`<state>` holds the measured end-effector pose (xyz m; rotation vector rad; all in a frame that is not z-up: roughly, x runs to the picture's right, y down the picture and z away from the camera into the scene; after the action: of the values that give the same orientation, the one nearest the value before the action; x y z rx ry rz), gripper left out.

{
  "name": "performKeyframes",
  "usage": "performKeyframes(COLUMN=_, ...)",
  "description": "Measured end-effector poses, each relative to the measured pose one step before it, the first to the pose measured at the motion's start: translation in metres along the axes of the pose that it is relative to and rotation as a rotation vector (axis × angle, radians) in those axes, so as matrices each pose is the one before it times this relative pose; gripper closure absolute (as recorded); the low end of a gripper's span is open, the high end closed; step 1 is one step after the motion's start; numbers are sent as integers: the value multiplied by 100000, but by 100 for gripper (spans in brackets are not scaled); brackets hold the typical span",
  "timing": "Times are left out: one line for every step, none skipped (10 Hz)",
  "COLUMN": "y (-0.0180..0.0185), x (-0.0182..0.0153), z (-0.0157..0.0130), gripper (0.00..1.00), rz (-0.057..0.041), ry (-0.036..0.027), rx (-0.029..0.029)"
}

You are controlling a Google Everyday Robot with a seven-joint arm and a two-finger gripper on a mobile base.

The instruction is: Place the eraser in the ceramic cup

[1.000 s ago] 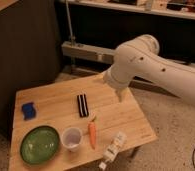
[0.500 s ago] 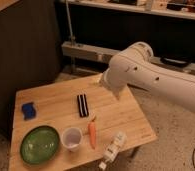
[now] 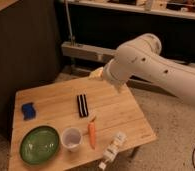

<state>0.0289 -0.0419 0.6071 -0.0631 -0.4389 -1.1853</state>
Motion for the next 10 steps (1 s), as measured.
performKeyframes(y=-854, x=382, z=820, gripper=20, rz=-3858, ry=-3152, rx=-950)
performKeyframes(y=-511, x=17, z=1122, gripper=20, rz=-2665, ry=-2324, rx=-1442)
performKeyframes(y=-246, x=-31, z=1175, gripper=20, rz=-2332, ry=-1410, rx=-1661)
performKeyframes(y=-181, x=-409, z=2610, gripper=20, rz=-3873, ry=-2166, rx=-2551)
performKeyframes(y=-28, x=-312, z=2490, gripper=20, rz=-3094, ry=-1010, rx=-1474)
performKeyframes(y=-92, x=-196, z=2117, gripper=20, rz=-2210, ry=-759, rx=-1037)
performKeyframes(y=-73, x=-18, z=441, gripper=20, rz=-574, ry=-149, rx=-191)
performKeyframes(y=-2433, x=279, z=5923, gripper=20, rz=-8570, ry=-2525, rx=-1868)
performKeyframes(y=-1128, x=358, z=2386, gripper=20, rz=-4261, ry=-1148, rx=-612)
performKeyframes(y=-771, x=416, z=2806, gripper=20, rz=-4462, ry=-485, rx=-1894)
